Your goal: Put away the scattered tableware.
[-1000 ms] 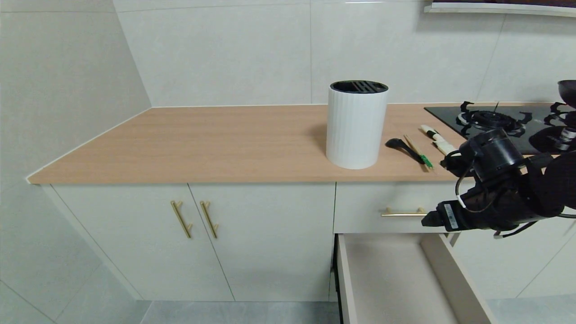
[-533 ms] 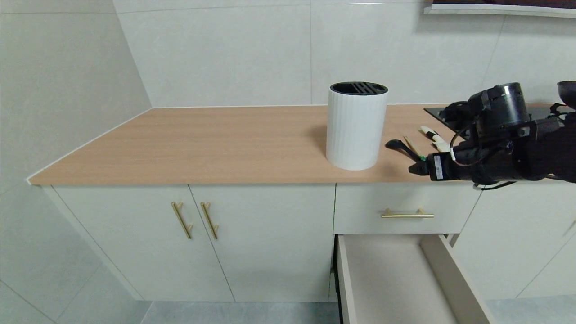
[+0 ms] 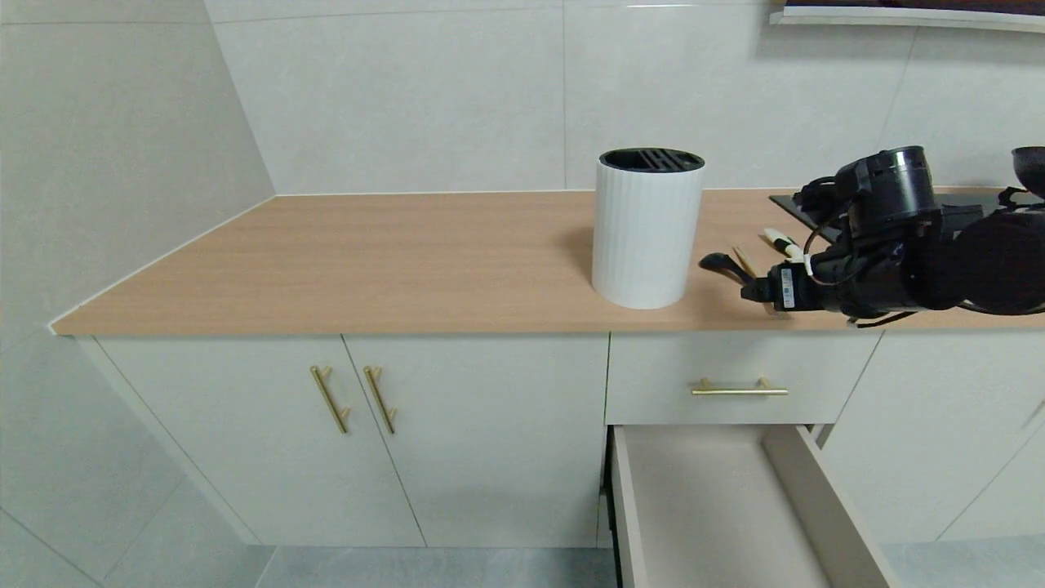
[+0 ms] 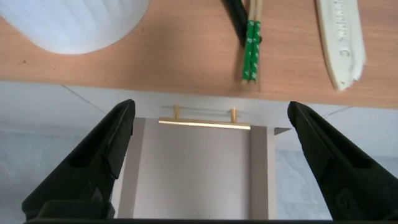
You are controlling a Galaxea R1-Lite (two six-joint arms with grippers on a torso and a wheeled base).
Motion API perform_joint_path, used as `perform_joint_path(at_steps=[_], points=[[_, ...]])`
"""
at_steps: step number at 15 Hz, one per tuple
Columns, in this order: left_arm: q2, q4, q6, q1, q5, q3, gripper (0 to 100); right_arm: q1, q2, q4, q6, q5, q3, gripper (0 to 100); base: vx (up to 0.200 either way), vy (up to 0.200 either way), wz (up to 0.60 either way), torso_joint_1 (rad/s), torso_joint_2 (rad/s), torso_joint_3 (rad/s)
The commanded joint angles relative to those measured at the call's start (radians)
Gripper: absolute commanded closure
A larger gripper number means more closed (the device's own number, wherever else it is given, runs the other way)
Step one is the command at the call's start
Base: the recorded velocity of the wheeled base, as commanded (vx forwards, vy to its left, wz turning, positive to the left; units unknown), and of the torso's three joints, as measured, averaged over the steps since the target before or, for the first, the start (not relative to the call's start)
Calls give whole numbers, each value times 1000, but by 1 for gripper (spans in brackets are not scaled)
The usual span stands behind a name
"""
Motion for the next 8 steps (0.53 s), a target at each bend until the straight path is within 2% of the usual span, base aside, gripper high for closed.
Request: perform_joint_path(at_steps=[1, 8], points=[[0, 0, 0, 0, 0, 0, 0, -30, 65, 1, 15, 0, -37, 0, 0, 0, 0, 0, 0, 0], [0, 0, 0, 0, 0, 0, 0, -60, 150, -2, 44, -3, -88, 0, 0, 0, 0, 0, 0, 0]])
